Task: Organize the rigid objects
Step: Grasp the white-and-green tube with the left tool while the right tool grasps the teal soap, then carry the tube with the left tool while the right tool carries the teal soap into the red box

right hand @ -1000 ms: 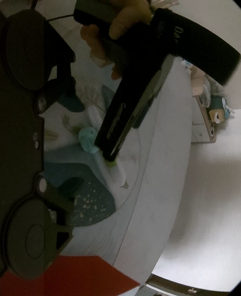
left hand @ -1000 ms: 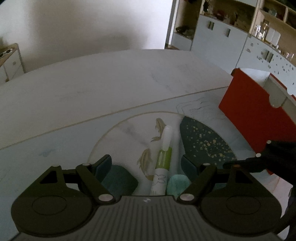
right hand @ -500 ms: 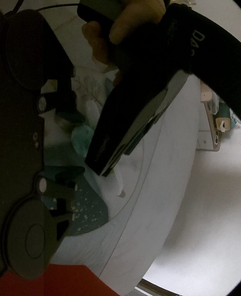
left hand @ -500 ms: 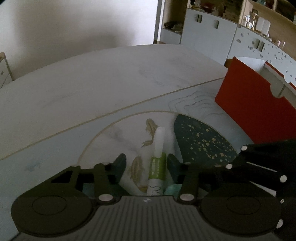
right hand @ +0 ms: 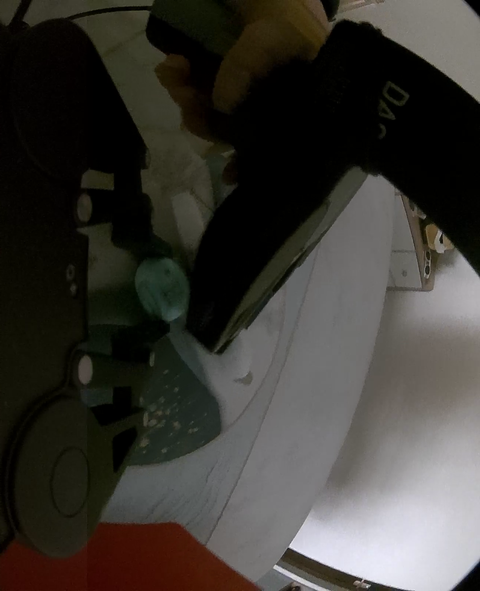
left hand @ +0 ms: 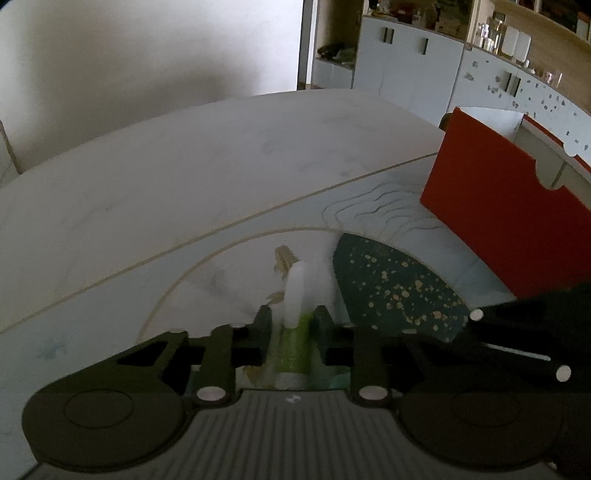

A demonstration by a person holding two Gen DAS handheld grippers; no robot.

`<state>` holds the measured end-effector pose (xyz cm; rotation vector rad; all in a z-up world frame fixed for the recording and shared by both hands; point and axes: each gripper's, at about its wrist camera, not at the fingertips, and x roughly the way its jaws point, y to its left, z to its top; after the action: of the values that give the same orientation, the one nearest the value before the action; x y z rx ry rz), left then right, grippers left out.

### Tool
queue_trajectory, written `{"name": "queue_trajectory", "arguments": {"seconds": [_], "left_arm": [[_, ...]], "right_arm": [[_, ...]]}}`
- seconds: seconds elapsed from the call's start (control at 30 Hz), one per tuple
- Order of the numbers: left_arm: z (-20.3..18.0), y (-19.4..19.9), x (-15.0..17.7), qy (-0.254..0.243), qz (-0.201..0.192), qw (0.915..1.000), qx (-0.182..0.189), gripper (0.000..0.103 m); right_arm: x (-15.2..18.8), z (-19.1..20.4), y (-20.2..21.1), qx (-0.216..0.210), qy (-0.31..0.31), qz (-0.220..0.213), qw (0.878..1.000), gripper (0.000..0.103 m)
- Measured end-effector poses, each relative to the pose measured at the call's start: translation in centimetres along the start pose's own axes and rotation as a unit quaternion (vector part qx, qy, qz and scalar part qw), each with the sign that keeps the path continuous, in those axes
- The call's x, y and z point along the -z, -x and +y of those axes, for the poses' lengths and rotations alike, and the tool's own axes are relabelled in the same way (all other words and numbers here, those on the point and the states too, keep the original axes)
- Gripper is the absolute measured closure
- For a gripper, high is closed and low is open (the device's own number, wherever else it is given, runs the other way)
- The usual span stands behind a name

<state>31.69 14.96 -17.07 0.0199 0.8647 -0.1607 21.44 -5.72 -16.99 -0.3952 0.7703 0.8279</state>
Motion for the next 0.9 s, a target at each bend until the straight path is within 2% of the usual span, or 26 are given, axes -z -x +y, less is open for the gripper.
{"name": "queue_trajectory", "arguments": {"seconds": [0.2,0.43,0.63,0.9], "left_arm": [[0.0,0.0,0.0,0.006,-0.003,1.0,-0.005,0.085],[0.3,1.5,0.4,0.035,-0.004,0.9993,-0.008,0.085],[0.0,4.3,0.2,0.071,-0.015,0.9974,-0.006,0.085],[-2.3,8.9,-1.3,0.079,-0.047,0.9958,0.008,0.085]], "right_arm": [[1.3,-1.2,2.2,0.024,-0.035,0.007,0.999,0.066],[2.1,-2.5,6.7,0.03,-0.065,-0.011,0.997,0.066],[1.8,-3.8,9.5,0.028,-0.075,-0.029,0.996,0.066],[1.8,-5.1,15.0,0.037,-0.077,-0.05,0.995,0.066]]}}
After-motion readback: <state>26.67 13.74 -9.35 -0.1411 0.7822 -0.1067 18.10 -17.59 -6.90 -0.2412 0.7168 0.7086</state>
